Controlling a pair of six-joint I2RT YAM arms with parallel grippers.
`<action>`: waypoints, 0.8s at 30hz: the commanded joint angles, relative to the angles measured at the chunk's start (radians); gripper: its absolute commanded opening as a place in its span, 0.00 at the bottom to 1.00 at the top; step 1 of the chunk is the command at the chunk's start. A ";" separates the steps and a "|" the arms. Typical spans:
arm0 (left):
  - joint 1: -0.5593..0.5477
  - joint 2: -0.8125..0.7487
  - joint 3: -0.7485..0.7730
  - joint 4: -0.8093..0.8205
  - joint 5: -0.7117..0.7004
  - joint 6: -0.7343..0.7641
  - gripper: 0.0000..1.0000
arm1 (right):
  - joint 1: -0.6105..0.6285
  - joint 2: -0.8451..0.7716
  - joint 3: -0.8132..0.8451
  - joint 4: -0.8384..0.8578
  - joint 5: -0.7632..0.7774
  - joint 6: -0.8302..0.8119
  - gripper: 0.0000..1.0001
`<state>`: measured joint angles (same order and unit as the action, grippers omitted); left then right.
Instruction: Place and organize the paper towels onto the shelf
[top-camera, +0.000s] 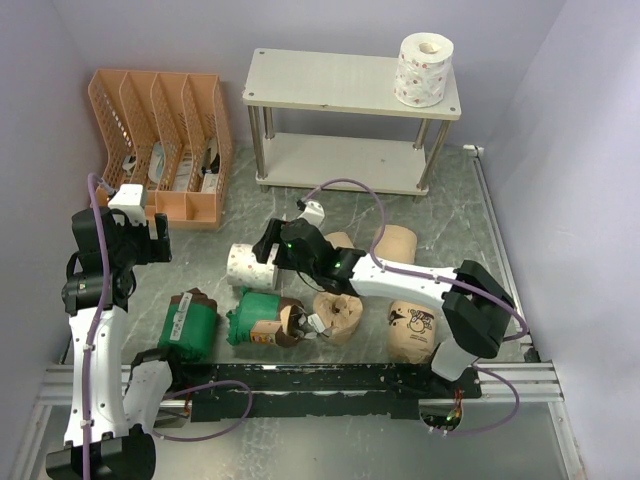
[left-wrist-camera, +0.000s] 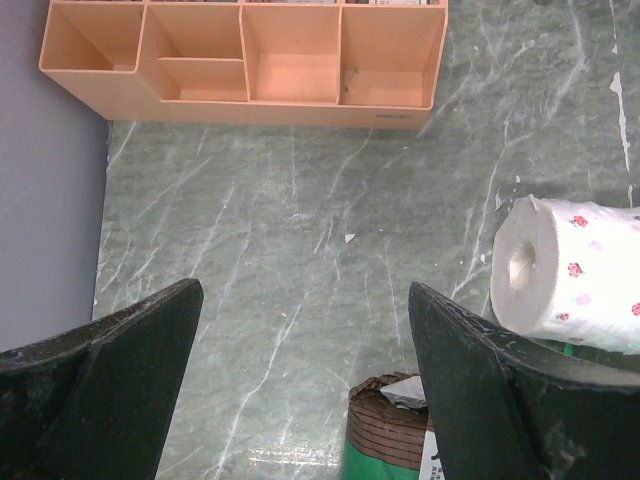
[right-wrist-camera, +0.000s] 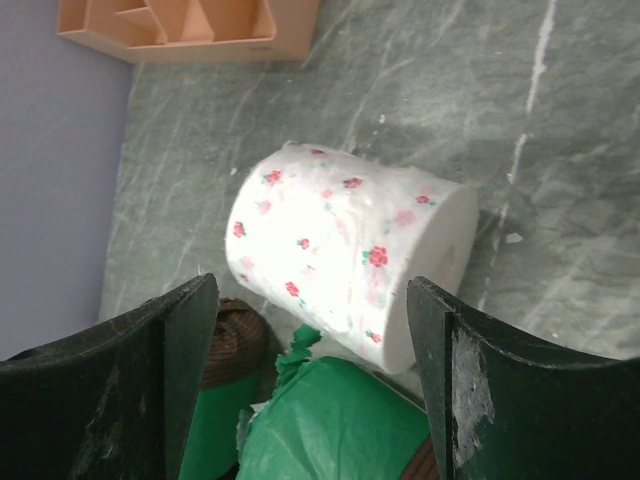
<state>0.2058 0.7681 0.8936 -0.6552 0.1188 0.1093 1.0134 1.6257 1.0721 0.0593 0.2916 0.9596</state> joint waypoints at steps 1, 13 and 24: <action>0.001 -0.012 0.020 0.009 0.004 0.012 0.95 | 0.019 -0.026 0.034 -0.111 0.104 -0.021 0.75; 0.001 -0.009 0.020 0.006 0.019 0.018 0.95 | 0.007 0.078 -0.017 0.043 -0.031 0.011 0.71; 0.006 -0.006 0.019 0.006 0.024 0.018 0.95 | -0.006 0.130 -0.063 0.130 -0.060 0.058 0.64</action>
<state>0.2058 0.7677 0.8936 -0.6552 0.1200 0.1173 1.0164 1.7504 1.0214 0.1307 0.2356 1.0031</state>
